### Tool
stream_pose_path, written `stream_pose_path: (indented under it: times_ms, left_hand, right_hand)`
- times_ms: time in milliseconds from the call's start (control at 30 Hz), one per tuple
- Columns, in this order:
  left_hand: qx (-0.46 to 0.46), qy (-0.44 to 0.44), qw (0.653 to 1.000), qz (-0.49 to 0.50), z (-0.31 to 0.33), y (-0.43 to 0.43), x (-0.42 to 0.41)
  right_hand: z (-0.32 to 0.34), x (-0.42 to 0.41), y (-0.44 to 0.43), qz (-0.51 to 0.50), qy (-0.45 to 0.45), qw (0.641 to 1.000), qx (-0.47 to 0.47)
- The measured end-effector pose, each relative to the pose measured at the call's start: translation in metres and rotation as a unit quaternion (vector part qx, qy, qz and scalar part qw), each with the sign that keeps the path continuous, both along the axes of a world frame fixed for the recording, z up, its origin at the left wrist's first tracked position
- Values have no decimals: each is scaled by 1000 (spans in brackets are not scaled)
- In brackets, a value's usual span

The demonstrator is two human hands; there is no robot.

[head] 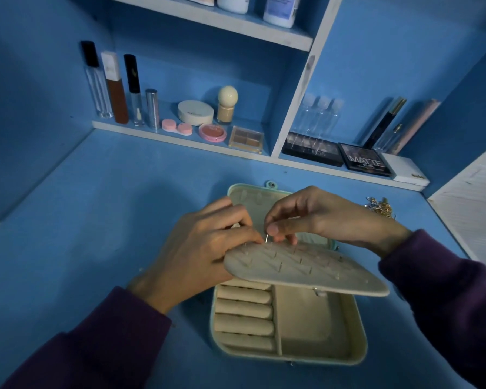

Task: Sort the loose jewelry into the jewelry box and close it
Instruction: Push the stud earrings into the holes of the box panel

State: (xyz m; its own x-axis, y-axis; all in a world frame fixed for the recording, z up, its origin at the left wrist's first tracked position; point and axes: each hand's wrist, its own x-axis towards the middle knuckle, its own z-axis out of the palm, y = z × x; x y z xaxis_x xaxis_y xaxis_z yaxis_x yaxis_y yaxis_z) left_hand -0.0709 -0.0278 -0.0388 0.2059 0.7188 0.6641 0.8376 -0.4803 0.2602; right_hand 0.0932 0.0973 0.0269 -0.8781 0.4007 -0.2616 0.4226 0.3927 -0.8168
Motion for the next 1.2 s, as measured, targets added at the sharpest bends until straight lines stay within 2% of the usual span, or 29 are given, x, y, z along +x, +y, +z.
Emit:
stream_pose_path:
  times_ms: [933,1200]
  left_hand:
    - [1,6,1000,-7,-2,0,-1]
    - [7,2,1000,-2,-2,0,0]
  right_hand:
    - [-3,1,-3,-5,-5,1000,13]
    - [-4,1,-7,6,-10,999,43]
